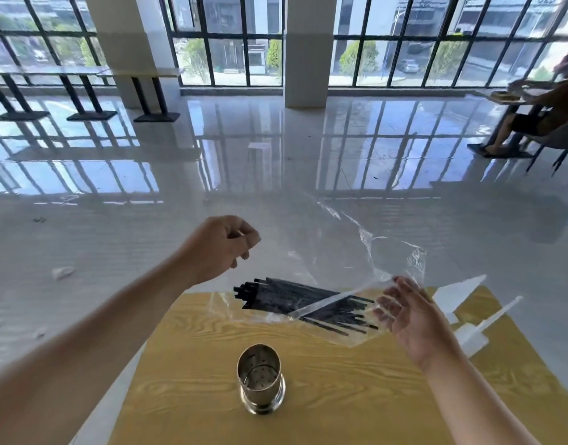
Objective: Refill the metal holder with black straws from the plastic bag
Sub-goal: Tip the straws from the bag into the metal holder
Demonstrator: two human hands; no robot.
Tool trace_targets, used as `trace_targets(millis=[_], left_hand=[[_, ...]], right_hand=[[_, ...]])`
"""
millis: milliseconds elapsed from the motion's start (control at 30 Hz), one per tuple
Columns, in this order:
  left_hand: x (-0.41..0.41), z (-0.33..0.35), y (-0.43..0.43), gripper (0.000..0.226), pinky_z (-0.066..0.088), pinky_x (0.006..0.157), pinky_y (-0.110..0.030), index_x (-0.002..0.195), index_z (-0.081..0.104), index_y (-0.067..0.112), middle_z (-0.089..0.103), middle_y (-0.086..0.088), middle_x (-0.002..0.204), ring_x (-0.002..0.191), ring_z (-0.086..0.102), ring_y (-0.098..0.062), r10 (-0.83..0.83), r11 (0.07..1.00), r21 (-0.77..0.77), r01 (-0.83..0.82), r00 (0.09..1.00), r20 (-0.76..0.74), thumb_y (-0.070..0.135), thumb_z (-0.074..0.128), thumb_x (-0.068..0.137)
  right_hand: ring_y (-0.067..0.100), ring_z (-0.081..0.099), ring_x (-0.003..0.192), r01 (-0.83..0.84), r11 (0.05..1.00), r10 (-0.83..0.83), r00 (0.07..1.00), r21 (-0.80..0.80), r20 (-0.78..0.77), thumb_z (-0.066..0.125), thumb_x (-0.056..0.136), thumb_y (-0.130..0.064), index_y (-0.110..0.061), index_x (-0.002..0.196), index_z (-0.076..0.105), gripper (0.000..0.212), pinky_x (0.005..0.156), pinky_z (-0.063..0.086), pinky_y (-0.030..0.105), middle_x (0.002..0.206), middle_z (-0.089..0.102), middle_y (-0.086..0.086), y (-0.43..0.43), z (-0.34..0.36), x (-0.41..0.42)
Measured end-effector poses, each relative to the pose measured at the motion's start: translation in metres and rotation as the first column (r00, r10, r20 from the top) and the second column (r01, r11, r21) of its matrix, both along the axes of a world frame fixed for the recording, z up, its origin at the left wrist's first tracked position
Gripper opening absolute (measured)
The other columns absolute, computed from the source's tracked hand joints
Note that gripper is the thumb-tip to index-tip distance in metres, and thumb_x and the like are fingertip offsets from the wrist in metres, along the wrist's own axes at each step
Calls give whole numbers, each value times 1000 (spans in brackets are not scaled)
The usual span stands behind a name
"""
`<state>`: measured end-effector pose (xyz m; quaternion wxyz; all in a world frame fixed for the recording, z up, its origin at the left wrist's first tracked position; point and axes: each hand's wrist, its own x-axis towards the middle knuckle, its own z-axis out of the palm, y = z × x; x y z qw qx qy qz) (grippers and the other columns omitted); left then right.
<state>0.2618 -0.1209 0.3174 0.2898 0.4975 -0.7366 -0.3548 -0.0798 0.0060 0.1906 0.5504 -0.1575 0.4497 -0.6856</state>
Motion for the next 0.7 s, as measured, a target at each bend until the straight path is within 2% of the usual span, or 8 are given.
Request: trace_targets(millis=[300, 467, 533, 633, 700], left_hand=[[0, -112, 12, 12, 49, 58, -24, 83, 74, 25, 68, 8, 66, 60, 58, -5, 0, 985, 171, 0, 1000, -1, 24, 74, 95], [-5, -152, 13, 13, 46, 58, -22, 80, 74, 32, 66, 19, 62, 55, 55, 2, 36, 981, 187, -44, 998, 46, 32, 76, 92], [-4, -165, 15, 12, 49, 62, -28, 80, 74, 31, 68, 14, 63, 57, 55, -1, 45, 978, 200, -56, 997, 56, 33, 76, 92], [-2, -182, 18, 11, 55, 70, -38, 82, 75, 28, 74, -5, 78, 65, 61, -11, 58, 964, 256, -68, 997, 47, 31, 76, 92], [-1, -192, 20, 10, 54, 70, -36, 83, 75, 27, 75, -10, 82, 66, 61, -12, 71, 955, 284, -82, 996, 48, 29, 75, 93]], right_hand=[[20, 73, 74, -54, 989, 72, 989, 139, -126, 66, 94, -23, -21, 91, 75, 10, 79, 54, 45, 83, 72, 5, 42, -35, -23], [19, 72, 74, -55, 981, 94, 974, 187, -206, 67, 92, -24, -18, 96, 74, 10, 76, 55, 42, 84, 73, 5, 45, -40, -28], [18, 72, 74, -55, 977, 103, 968, 206, -230, 68, 91, -25, -18, 96, 74, 10, 72, 58, 37, 84, 73, 4, 44, -42, -31], [18, 72, 75, -59, 970, 119, 961, 237, -248, 69, 92, -24, -21, 94, 78, 9, 70, 62, 34, 85, 74, 4, 43, -46, -34], [18, 72, 76, -62, 967, 129, 956, 248, -262, 69, 93, -22, -22, 93, 79, 10, 73, 60, 36, 85, 74, 5, 40, -47, -35]])
